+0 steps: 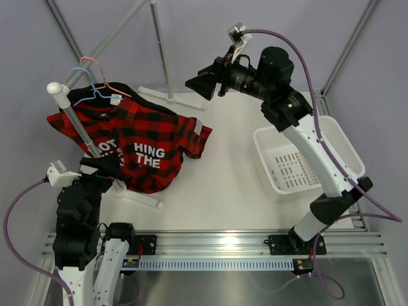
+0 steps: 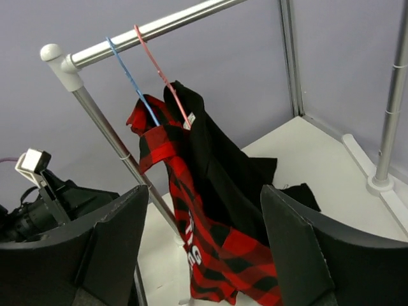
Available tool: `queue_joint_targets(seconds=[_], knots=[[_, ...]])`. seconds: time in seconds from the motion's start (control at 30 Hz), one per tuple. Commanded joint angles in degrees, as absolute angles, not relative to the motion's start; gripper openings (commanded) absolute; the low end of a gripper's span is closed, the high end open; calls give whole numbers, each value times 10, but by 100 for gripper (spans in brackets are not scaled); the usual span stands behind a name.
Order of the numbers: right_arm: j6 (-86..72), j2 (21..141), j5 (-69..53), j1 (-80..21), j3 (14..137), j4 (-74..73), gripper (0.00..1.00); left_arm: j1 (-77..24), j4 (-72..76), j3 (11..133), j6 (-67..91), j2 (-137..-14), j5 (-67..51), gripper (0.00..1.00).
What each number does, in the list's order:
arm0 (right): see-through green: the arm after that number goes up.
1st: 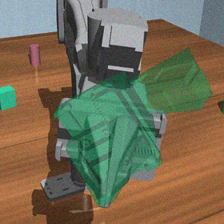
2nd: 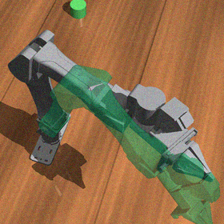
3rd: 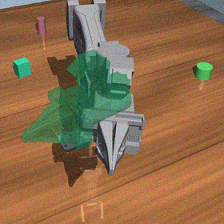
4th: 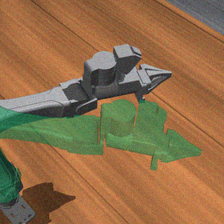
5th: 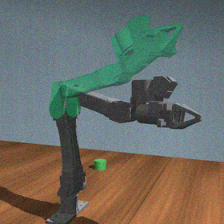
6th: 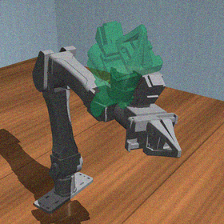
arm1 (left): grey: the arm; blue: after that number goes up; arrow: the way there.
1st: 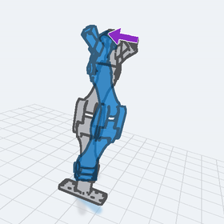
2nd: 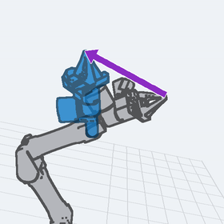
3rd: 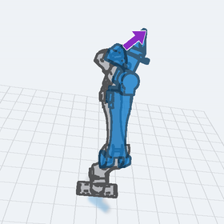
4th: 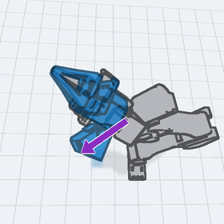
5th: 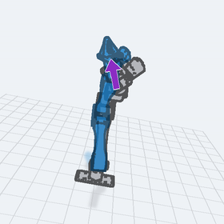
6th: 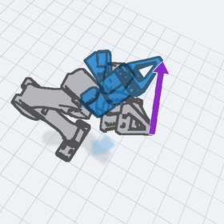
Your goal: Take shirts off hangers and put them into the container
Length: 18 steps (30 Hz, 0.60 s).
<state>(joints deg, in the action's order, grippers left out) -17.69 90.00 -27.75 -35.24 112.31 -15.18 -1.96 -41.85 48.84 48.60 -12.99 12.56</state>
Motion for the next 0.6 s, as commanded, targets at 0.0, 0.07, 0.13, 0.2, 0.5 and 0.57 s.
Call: queue_joint_targets(seconds=[0.0, 0.07, 0.13, 0.2, 0.5, 0.57], knots=[[-134, 952, -317, -376, 1183, -185, 78, -22, -447, 539, 449, -178, 105, 99], [-132, 983, -329, -385, 1203, -189, 71, -21, -447, 541, 441, -172, 110, 99], [-126, 1009, -333, -405, 1220, -197, 63, -21, -440, 534, 437, -160, 119, 99], [-100, 1026, -320, -436, 1236, -213, 63, -21, -433, 531, 426, -152, 121, 99], [-67, 1062, -292, -508, 1258, -243, 65, -21, -439, 535, 415, -194, 93, 99], [-66, 1068, -287, -512, 1260, -249, 65, -21, -433, 529, 413, -193, 83, 99]])
